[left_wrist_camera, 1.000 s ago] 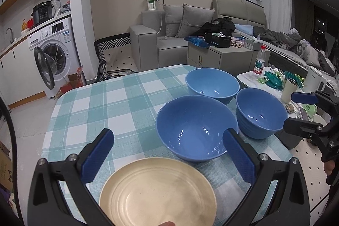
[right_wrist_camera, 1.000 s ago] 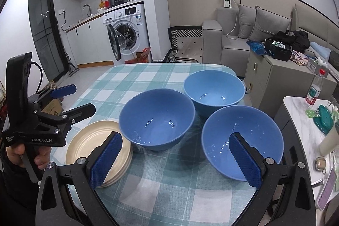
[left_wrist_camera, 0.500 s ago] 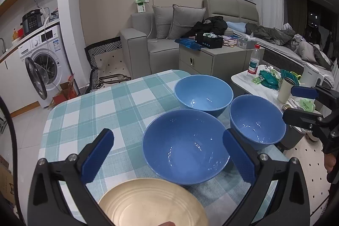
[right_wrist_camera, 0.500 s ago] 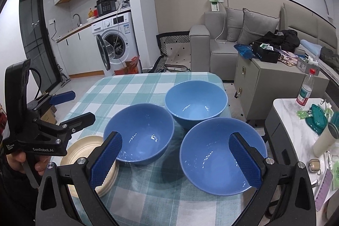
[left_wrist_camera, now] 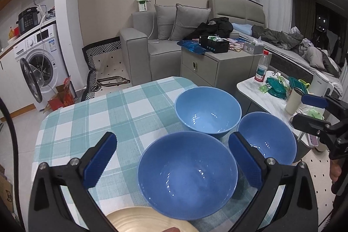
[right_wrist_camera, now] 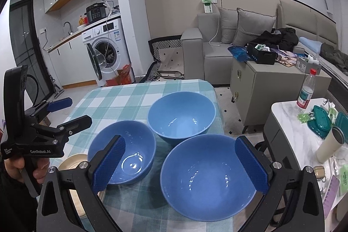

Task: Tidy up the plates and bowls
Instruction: 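Move the open left tool toward a blue bowl while the right tool approaches another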

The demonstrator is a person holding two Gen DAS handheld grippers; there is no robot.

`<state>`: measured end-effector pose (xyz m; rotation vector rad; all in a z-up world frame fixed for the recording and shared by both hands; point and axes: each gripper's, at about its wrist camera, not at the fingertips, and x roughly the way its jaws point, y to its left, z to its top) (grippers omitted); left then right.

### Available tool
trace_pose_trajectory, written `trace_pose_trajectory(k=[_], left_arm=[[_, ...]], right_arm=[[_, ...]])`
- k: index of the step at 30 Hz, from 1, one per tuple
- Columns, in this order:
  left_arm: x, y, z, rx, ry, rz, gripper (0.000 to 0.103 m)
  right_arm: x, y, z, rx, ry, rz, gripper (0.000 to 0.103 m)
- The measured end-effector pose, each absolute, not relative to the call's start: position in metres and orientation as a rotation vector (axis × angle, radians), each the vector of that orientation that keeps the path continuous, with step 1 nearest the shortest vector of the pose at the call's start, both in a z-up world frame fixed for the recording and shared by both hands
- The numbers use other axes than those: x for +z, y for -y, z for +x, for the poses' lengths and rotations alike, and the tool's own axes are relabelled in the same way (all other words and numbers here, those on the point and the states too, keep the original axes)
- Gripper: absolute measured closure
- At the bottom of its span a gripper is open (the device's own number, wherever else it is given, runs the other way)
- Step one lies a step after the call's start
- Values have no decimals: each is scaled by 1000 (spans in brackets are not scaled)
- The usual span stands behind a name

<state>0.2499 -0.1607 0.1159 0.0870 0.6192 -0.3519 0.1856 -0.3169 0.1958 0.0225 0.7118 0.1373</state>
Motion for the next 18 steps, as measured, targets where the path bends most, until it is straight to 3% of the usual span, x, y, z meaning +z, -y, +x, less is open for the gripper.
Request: trace_pose_trajectory(k=[18], left_arm=[[105,177,294,-342,-651,85,0]], right_arm=[[191,343,224,106,-728,46,1]])
